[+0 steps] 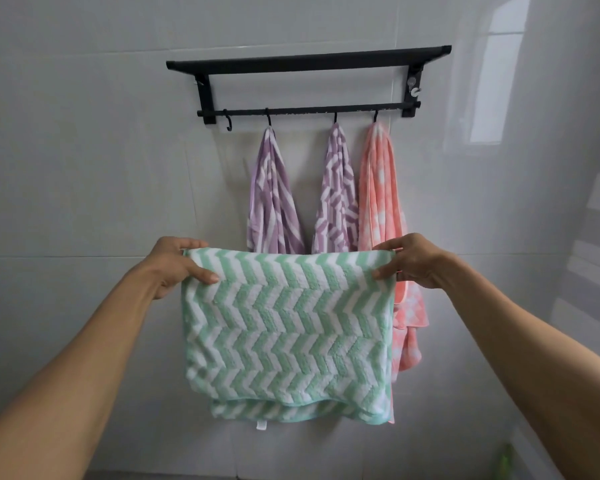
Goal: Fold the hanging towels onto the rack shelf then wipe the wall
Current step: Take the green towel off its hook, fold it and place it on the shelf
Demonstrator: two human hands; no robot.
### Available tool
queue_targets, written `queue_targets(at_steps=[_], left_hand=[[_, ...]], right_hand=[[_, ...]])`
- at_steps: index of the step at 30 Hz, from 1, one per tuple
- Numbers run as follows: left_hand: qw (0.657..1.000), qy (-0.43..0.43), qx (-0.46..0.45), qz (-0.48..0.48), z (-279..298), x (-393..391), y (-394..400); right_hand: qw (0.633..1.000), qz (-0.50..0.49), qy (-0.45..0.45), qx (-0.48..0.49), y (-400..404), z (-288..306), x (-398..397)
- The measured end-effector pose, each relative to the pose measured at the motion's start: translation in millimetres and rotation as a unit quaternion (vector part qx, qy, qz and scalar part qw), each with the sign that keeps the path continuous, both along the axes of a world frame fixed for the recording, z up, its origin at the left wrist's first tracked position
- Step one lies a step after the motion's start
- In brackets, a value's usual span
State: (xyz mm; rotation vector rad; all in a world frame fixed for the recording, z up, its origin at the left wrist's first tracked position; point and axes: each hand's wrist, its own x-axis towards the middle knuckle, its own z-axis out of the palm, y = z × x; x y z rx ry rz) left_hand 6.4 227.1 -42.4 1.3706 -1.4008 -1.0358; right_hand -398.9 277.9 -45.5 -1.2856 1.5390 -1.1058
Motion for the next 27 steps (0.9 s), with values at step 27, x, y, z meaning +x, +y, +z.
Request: queue_targets(at_steps=[27], left_hand=[[0.99, 0.093, -0.079, -0.076, 7, 13, 9]], right_hand=[[0.988, -0.013, -0.099, -0.121, 10, 25, -5]])
